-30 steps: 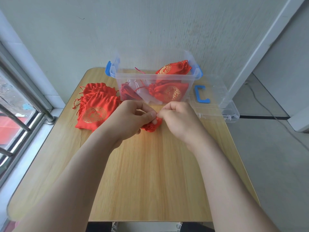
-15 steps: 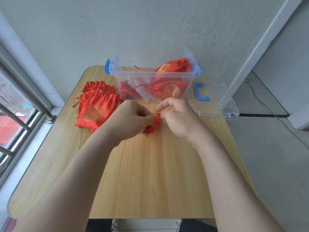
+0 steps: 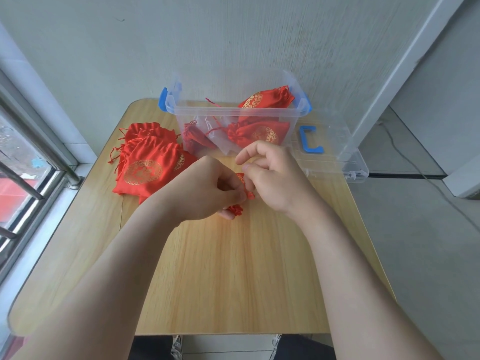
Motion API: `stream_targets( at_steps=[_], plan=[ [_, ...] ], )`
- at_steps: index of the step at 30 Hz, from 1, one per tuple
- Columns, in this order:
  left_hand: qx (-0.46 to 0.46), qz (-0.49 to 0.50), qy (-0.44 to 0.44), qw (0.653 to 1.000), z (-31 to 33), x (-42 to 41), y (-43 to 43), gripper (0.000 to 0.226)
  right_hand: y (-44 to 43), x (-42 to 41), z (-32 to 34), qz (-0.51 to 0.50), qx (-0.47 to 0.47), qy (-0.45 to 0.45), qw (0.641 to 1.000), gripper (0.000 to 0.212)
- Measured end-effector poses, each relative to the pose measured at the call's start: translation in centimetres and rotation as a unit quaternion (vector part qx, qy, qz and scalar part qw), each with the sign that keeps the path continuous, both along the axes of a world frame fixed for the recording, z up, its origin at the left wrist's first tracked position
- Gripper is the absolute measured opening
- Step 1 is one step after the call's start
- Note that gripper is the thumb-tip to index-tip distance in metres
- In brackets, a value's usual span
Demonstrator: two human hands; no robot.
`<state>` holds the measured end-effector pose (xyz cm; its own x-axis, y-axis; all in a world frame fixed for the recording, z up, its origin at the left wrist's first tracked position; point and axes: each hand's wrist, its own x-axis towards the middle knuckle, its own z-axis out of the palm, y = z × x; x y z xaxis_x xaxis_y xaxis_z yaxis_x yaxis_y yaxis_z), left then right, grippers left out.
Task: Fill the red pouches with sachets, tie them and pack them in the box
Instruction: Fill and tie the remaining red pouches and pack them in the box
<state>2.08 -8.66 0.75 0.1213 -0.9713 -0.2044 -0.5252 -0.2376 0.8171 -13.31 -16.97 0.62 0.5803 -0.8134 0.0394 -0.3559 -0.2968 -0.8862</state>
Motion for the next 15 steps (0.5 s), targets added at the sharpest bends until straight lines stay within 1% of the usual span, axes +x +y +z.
stream_targets(
  at_steps=[4,7,11,13,15],
  plan=[
    [-0.019,0.038,0.008,0.999,-0.3,0.2,-0.3,0.018,-0.3,-0.1,-0.3,-0.004,-0.012,-0.023,1.0,0.024],
    [-0.026,0.092,0.039,0.995,-0.6,0.5,-0.5,0.019,-0.4,-0.1,-0.6,0.008,-0.031,-0.031,0.999,0.027],
    [-0.004,0.141,0.074,0.987,-0.6,0.8,-0.5,0.013,-0.7,-0.1,-1.1,-0.006,-0.092,-0.045,0.995,0.035],
    [0.0,0.157,0.093,0.983,-0.5,1.0,-0.7,0.013,-0.8,-0.1,-1.1,-0.019,-0.109,-0.047,0.993,0.034],
    [0.002,0.166,0.116,0.979,-0.5,1.1,-0.8,0.014,-0.6,-0.1,-1.1,-0.018,-0.132,-0.025,0.991,0.028]
  ],
)
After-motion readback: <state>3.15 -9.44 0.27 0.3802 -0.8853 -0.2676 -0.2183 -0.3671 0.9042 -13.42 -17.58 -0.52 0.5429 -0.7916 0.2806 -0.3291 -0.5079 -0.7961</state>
